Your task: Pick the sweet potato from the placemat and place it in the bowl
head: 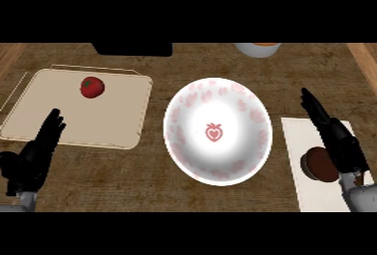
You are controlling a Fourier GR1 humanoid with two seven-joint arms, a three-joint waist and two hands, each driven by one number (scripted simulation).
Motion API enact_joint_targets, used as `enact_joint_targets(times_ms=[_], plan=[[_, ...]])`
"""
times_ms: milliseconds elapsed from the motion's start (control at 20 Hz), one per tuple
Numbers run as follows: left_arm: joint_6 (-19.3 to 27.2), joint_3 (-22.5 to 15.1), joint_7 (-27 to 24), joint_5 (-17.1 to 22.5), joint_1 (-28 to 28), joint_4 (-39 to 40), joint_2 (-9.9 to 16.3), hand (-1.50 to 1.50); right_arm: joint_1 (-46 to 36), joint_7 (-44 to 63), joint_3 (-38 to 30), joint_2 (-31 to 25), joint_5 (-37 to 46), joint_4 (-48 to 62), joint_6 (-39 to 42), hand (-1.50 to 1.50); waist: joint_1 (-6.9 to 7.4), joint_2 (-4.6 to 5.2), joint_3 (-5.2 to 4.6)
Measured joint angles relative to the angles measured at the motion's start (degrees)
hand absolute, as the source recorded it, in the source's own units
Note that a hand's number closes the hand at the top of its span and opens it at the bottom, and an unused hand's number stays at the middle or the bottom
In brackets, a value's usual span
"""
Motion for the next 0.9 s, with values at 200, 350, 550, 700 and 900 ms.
enact_joint_targets(times_ms=[200, 350, 550, 700, 900], plan=[[0.7, 2.1, -1.1, 0.1, -3.5, -1.5, -0.9, 0.0, -3.6, 1.3, 2.1, 2.9, 0.7, 3.5, 1.8, -1.5, 0.07, -0.33, 0.74], [0.8, 4.1, -1.7, 1.0, -7.4, -3.4, -0.6, 0.0, -7.3, 2.4, 4.9, 2.2, 4.9, 7.6, 2.7, -1.5, 0.95, -0.51, 0.69], [0.5, 6.2, -1.5, 2.8, -9.4, -4.3, -0.4, 0.0, -6.4, 2.4, 7.1, -0.1, 19.1, 7.9, -9.3, -1.5, -0.47, -0.99, 0.87], [0.3, 7.5, -0.8, 3.6, -10.7, -4.2, -0.2, 0.0, -2.7, 3.2, 11.4, 1.0, 28.5, 5.6, -16.6, -1.5, -1.16, -1.02, 0.99], [-0.8, 8.8, -1.0, 4.0, -11.0, -4.0, 0.1, 0.0, -1.3, 13.3, 16.0, 0.4, 39.5, -0.7, -17.3, -1.5, -1.33, -1.08, 1.02]])
